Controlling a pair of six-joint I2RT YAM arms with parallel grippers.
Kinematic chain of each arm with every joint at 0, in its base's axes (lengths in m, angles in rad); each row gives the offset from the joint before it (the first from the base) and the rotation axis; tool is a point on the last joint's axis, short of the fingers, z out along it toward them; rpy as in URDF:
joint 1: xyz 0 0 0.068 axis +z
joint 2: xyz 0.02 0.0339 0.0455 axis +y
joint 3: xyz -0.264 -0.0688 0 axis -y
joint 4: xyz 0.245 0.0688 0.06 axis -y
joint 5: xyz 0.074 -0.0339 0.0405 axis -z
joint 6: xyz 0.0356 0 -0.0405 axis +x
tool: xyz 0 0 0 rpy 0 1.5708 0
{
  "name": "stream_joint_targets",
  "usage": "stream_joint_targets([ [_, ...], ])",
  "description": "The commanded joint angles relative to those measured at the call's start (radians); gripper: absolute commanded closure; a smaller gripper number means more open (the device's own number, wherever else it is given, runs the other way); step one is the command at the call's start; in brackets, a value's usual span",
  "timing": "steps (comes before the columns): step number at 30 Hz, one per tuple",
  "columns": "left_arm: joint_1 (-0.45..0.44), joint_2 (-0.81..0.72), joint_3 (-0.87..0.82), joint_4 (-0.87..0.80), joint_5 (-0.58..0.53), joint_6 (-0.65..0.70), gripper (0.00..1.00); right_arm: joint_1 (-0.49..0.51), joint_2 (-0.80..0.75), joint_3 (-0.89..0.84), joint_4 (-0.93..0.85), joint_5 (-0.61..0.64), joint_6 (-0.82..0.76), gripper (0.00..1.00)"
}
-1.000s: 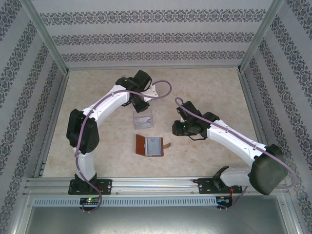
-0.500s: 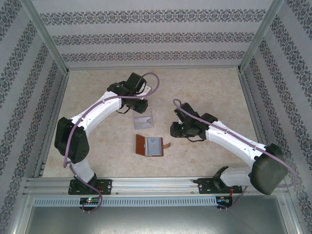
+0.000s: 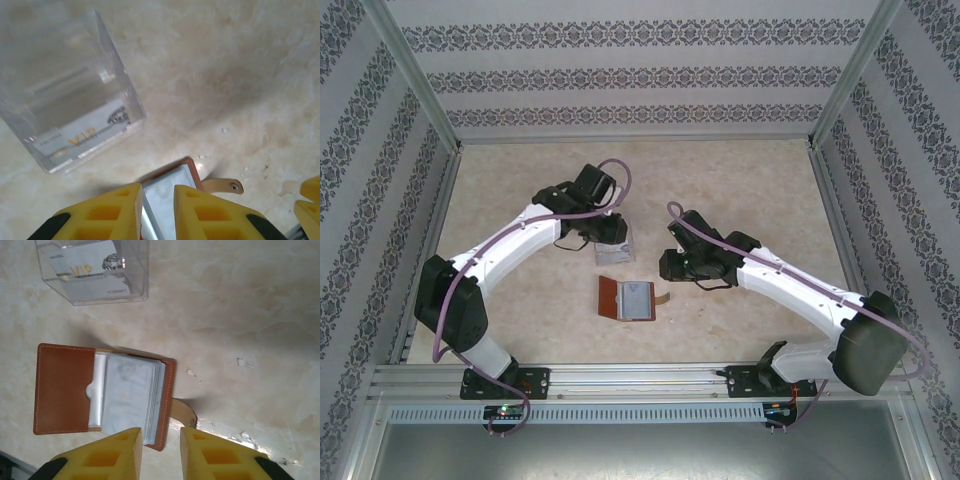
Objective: Take the credit cards out of the card holder
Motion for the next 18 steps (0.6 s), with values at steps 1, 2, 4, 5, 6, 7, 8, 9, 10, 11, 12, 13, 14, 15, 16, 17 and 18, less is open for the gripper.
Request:
stream_joint_targets([
  [1,-0.051,-0.039,-0.039,0.026,0.0,-0.09,0.75,0.015,0.038,0.033,0.021,-0.029,0.014,0.72],
  [2,-0.06,-0.045,-0.049,0.027,-0.007,-0.102,0.75,0.017,0.047,0.036,0.022,-0.031,0.011,0.72],
  [4,-0.083,-0.059,-0.08,0.041,-0.022,-0.13,0.75,0.019,0.061,0.038,0.026,-0.038,0.007,0.72],
  [5,-0.091,-0.063,-0.093,0.049,-0.025,-0.145,0.75,0.019,0.065,0.038,0.03,-0.04,0.008,0.72],
  [6,-0.1,-0.068,-0.105,0.058,-0.021,-0.157,0.75,0.018,0.068,0.034,0.035,-0.044,0.008,0.72],
  [7,-0.109,-0.068,-0.117,0.067,-0.016,-0.171,0.75,0.019,0.073,0.032,0.041,-0.048,0.008,0.72],
  [8,-0.117,-0.066,-0.125,0.073,-0.016,-0.181,0.75,0.019,0.076,0.031,0.045,-0.049,0.009,0.72],
  [9,-0.127,-0.063,-0.132,0.077,-0.016,-0.19,0.75,0.018,0.079,0.029,0.05,-0.055,0.008,0.72],
  [10,-0.137,-0.061,-0.139,0.077,-0.021,-0.197,0.75,0.019,0.084,0.027,0.056,-0.059,0.006,0.72],
  [11,-0.144,-0.058,-0.145,0.078,-0.023,-0.205,0.75,0.018,0.088,0.027,0.059,-0.062,0.007,0.72],
  [12,-0.152,-0.057,-0.154,0.084,-0.024,-0.216,0.75,0.018,0.093,0.028,0.06,-0.066,0.006,0.72],
  [13,-0.16,-0.056,-0.163,0.09,-0.024,-0.228,0.75,0.019,0.097,0.031,0.061,-0.07,0.005,0.72],
  [14,-0.167,-0.058,-0.168,0.095,-0.028,-0.238,0.75,0.018,0.099,0.033,0.06,-0.072,0.003,0.72],
  [15,-0.177,-0.059,-0.174,0.099,-0.034,-0.248,0.74,0.019,0.101,0.031,0.06,-0.071,0.002,0.72],
  [16,-0.187,-0.062,-0.176,0.101,-0.042,-0.258,0.74,0.019,0.101,0.028,0.061,-0.068,0.001,0.71],
  [17,-0.196,-0.063,-0.179,0.099,-0.051,-0.266,0.74,0.017,0.101,0.025,0.062,-0.069,0.003,0.71],
  [18,-0.207,-0.063,-0.184,0.099,-0.059,-0.276,0.74,0.016,0.105,0.022,0.065,-0.069,0.004,0.71],
])
